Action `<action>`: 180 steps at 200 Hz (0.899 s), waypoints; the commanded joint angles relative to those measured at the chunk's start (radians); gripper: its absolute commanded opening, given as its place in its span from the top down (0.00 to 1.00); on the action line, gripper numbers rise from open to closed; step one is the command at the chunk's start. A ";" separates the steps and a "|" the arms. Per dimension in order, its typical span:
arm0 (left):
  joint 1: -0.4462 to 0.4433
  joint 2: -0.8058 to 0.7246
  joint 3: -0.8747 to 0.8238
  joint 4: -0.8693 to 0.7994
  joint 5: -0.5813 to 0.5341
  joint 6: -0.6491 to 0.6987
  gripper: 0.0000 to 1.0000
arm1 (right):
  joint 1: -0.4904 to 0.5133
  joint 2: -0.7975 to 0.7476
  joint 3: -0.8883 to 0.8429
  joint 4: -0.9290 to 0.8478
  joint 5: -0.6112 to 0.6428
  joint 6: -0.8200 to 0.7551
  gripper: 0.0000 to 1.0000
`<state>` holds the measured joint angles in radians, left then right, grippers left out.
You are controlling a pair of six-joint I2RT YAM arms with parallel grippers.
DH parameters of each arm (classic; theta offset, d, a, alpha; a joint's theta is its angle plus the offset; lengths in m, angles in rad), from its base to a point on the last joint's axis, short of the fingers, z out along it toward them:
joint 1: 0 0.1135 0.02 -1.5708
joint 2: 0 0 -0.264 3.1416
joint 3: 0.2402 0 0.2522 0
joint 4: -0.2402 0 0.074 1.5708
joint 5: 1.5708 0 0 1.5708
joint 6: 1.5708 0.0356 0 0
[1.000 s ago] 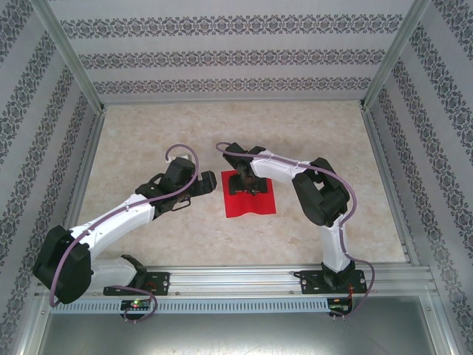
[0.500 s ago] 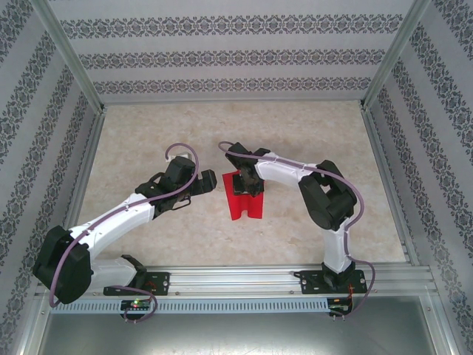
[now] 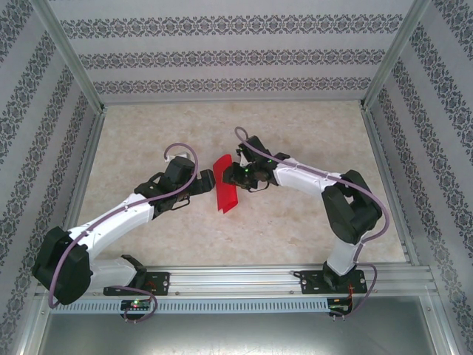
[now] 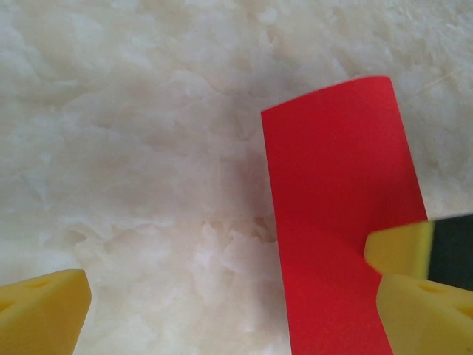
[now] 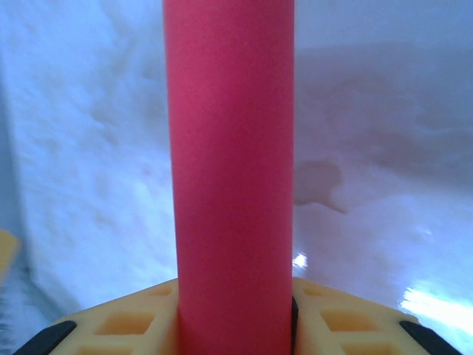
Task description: Fold a paper plane with a square sheet of paper (pick it up from the middle)
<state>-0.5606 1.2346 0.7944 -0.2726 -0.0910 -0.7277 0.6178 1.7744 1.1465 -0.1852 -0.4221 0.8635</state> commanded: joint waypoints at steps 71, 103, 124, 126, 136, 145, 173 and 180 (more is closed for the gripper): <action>0.011 -0.016 0.017 -0.004 0.007 -0.010 0.00 | -0.054 0.022 -0.171 0.208 -0.057 0.088 0.47; 0.011 0.000 0.023 0.001 0.020 -0.012 0.00 | -0.056 -0.006 -0.108 -0.003 0.037 -0.020 0.41; 0.011 0.007 0.025 0.004 0.028 -0.013 0.00 | -0.056 -0.004 -0.075 -0.093 0.078 -0.064 0.38; 0.011 0.007 0.025 0.004 0.028 -0.013 0.00 | -0.056 -0.004 -0.073 -0.095 0.078 -0.067 0.38; 0.011 0.008 0.025 0.007 0.032 -0.012 0.00 | -0.058 -0.008 -0.071 -0.105 0.078 -0.076 0.35; 0.011 0.011 0.027 0.005 0.035 -0.010 0.00 | -0.061 -0.017 -0.071 -0.118 0.079 -0.082 0.33; 0.011 0.013 0.031 0.004 0.041 -0.007 0.00 | -0.083 -0.052 -0.083 -0.118 0.053 -0.097 0.27; 0.011 0.015 0.032 0.008 0.045 -0.005 0.00 | -0.089 -0.056 -0.083 -0.120 0.036 -0.109 0.26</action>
<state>-0.5606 1.2415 0.7944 -0.2741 -0.0589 -0.7341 0.5537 1.7630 1.0527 -0.2581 -0.3752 0.8070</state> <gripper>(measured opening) 0.999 0.722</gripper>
